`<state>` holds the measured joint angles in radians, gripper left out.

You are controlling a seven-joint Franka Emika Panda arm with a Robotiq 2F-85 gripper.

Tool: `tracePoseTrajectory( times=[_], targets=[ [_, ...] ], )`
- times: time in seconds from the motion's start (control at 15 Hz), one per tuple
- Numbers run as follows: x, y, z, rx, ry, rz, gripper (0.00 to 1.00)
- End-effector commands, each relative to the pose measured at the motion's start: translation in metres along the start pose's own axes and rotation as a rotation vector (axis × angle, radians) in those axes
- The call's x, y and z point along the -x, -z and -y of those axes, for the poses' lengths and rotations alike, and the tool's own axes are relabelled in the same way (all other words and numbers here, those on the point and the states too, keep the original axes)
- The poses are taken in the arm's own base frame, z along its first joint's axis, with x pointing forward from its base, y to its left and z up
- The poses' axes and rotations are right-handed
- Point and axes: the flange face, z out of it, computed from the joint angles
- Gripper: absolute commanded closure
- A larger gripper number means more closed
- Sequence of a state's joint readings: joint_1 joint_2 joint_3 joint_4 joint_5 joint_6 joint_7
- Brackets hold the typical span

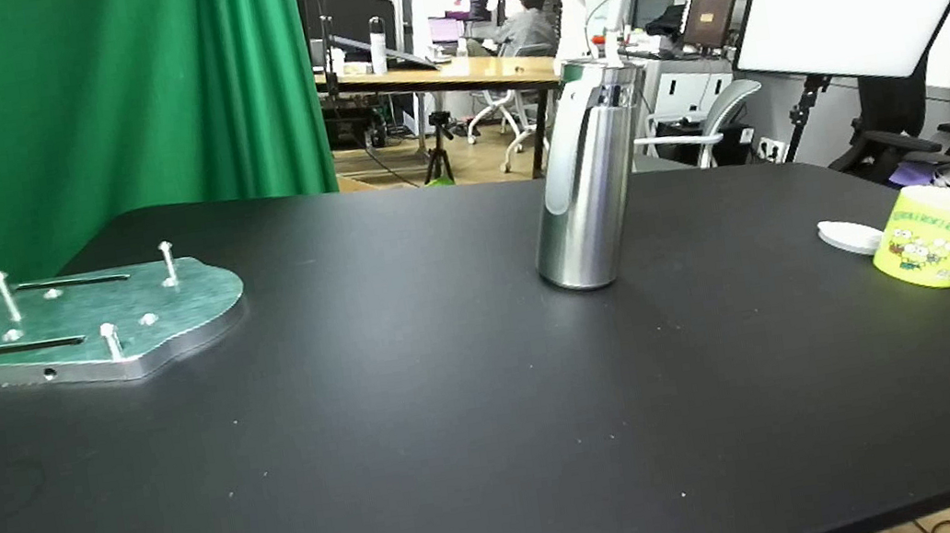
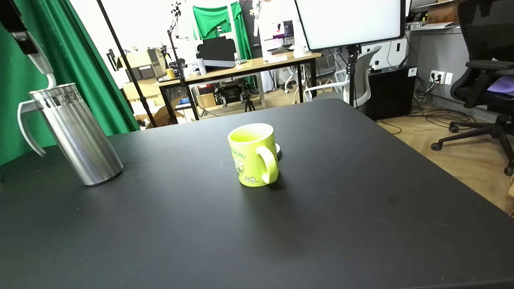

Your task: Clean the inside of the flask using the bottle brush

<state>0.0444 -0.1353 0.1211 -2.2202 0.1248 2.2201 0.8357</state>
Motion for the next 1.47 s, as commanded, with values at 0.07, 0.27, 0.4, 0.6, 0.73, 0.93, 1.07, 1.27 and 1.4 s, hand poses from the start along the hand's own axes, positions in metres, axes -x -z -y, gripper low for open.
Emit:
tracePoseTrajectory(
  times=[0.07,0.27,0.4,0.6,0.73,0.93,1.07,1.27,1.4],
  targets=[
    [0.043,0.047,0.017,0.032,0.024,-0.072,0.96],
    [0.056,0.063,0.021,0.034,0.049,-0.094,0.96],
    [0.050,0.067,0.018,0.023,0.063,-0.109,0.96],
    [0.025,0.058,0.010,0.009,0.035,-0.120,0.96],
    [0.005,0.045,0.003,0.004,0.004,-0.108,0.96],
    [-0.026,0.018,-0.007,0.008,-0.043,-0.081,0.96],
    [-0.037,0.001,-0.011,0.021,-0.057,-0.065,0.96],
    [-0.040,-0.015,-0.009,0.037,-0.059,-0.055,0.96],
    [-0.036,-0.019,-0.005,0.045,-0.054,-0.048,0.96]
  ],
)
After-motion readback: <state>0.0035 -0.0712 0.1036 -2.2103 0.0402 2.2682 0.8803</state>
